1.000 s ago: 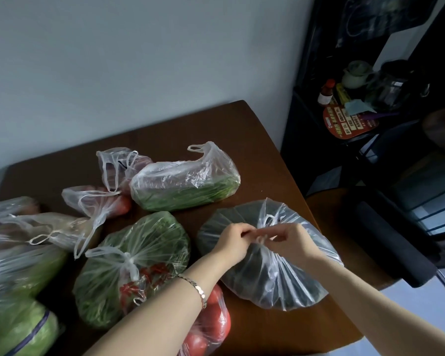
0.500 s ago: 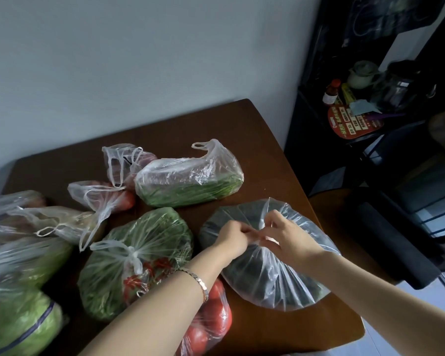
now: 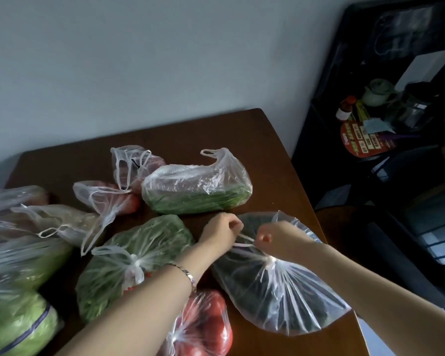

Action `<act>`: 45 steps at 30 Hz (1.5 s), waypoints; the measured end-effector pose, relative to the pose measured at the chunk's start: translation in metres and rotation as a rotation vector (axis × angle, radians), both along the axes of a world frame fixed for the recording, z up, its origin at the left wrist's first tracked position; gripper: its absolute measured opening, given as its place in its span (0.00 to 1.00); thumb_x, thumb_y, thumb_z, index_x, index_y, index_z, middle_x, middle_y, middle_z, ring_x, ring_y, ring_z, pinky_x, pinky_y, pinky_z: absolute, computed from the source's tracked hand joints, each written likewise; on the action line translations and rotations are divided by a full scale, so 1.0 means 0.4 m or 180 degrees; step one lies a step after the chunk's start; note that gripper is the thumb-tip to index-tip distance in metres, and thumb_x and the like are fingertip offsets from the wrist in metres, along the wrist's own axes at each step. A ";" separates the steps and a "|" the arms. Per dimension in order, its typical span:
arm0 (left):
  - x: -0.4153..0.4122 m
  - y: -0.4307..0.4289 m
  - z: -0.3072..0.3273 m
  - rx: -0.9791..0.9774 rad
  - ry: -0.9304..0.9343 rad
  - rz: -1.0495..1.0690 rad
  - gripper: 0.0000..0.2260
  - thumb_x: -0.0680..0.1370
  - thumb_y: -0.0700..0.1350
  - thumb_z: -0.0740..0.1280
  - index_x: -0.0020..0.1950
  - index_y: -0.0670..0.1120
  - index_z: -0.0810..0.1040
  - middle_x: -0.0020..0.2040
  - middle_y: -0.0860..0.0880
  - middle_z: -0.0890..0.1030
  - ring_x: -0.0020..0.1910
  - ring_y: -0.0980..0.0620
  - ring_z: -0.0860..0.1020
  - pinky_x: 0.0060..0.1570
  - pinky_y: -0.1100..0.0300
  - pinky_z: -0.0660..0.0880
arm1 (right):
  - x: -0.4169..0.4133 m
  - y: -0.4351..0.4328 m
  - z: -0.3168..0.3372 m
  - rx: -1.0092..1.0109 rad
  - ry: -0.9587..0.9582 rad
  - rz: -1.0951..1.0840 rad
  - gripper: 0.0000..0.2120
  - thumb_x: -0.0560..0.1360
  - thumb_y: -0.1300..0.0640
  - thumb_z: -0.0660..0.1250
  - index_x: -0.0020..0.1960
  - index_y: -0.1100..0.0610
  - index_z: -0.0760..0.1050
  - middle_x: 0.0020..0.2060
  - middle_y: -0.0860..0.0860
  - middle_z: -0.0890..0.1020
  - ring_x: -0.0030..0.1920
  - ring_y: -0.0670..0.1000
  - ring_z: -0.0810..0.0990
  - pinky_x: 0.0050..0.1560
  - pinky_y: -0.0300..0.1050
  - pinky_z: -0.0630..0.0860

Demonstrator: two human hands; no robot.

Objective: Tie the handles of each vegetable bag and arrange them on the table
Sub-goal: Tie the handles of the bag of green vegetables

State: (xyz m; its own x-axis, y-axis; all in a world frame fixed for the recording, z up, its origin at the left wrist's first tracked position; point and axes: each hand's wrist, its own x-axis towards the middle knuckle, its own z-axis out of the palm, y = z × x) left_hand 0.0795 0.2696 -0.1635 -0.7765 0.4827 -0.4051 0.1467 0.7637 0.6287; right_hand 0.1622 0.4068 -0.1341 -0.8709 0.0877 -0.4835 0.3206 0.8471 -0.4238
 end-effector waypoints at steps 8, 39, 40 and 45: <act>-0.296 -0.130 0.081 -0.0300 0.1442 0.0464 0.09 0.76 0.37 0.62 0.55 0.41 0.78 0.57 0.42 0.77 0.54 0.46 0.75 0.51 0.59 0.70 | -0.350 -0.021 0.017 -0.0566 0.0523 -0.0993 0.13 0.76 0.57 0.59 0.34 0.55 0.72 0.32 0.52 0.74 0.31 0.50 0.72 0.36 0.46 0.72; -0.252 -0.154 0.248 0.3962 -0.2471 0.1958 0.11 0.74 0.49 0.58 0.37 0.45 0.73 0.46 0.42 0.85 0.47 0.46 0.84 0.50 0.47 0.74 | -0.226 0.017 0.190 -0.3561 0.1425 -0.2119 0.10 0.66 0.52 0.67 0.33 0.58 0.80 0.34 0.58 0.81 0.35 0.55 0.81 0.41 0.49 0.77; -0.231 -0.149 0.270 0.3973 -0.2589 0.1928 0.12 0.75 0.48 0.58 0.34 0.45 0.74 0.43 0.42 0.85 0.45 0.46 0.84 0.48 0.47 0.77 | -0.212 0.028 0.203 -0.3704 0.1150 -0.2090 0.09 0.65 0.53 0.68 0.33 0.58 0.80 0.35 0.60 0.79 0.34 0.56 0.79 0.42 0.51 0.75; -0.111 -0.121 0.318 0.3389 -0.2792 0.1946 0.24 0.76 0.41 0.57 0.20 0.41 0.77 0.26 0.45 0.81 0.33 0.49 0.83 0.49 0.52 0.74 | -0.122 0.035 0.240 -0.4357 0.0488 -0.2027 0.11 0.65 0.61 0.63 0.46 0.62 0.77 0.38 0.58 0.83 0.43 0.59 0.79 0.46 0.55 0.76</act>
